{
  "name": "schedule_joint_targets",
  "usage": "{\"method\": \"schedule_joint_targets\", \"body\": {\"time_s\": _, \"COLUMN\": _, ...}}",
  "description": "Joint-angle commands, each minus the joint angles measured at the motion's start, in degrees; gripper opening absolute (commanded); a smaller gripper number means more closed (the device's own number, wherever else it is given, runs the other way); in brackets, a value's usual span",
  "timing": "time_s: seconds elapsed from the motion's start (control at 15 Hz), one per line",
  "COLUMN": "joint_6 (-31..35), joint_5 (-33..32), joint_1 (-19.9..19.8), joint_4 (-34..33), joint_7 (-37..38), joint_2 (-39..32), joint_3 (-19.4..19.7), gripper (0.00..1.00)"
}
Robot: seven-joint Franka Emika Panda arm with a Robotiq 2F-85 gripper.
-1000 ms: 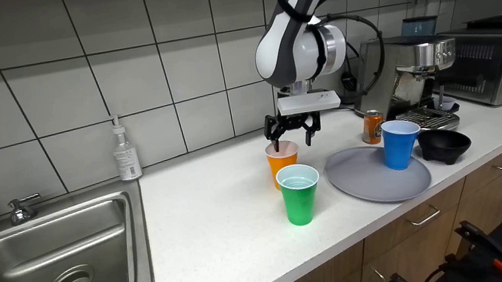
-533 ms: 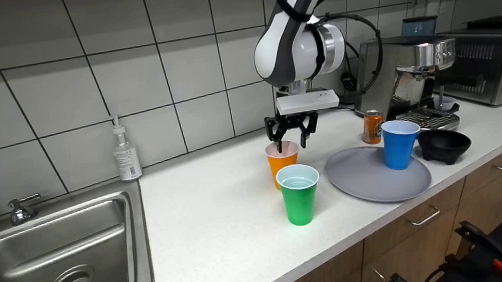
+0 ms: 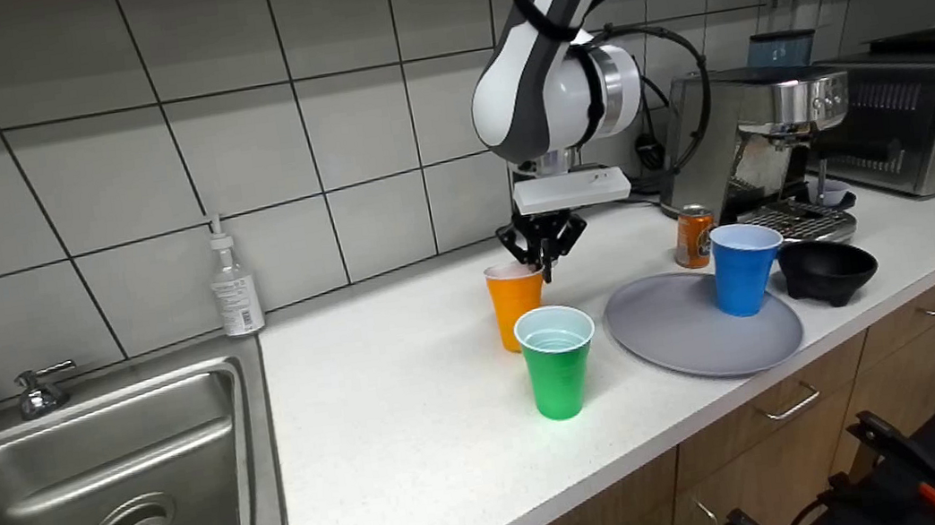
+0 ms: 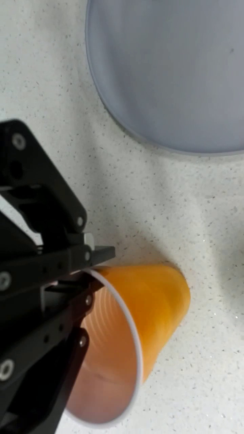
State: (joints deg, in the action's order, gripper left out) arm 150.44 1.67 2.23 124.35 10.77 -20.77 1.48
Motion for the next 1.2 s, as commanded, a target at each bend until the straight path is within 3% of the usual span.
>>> {"method": "schedule_joint_targets", "body": {"time_s": 0.0, "joint_6": -1.5, "joint_5": -1.4, "joint_1": 1.0, "joint_4": -0.4, "joint_7": 1.4, "joint_2": 0.6, "joint_3": 0.8, "gripper": 0.0}}
{"method": "schedule_joint_targets", "body": {"time_s": 0.4, "joint_6": -1.7, "joint_5": -0.8, "joint_1": 1.7, "joint_4": 1.2, "joint_7": 4.2, "joint_2": 2.9, "joint_3": 1.3, "gripper": 0.01}}
{"method": "schedule_joint_targets", "body": {"time_s": 1.13, "joint_6": -0.1, "joint_5": -5.8, "joint_1": 4.6, "joint_4": 7.8, "joint_7": 27.2, "joint_2": 9.7, "joint_3": 8.1, "gripper": 0.01}}
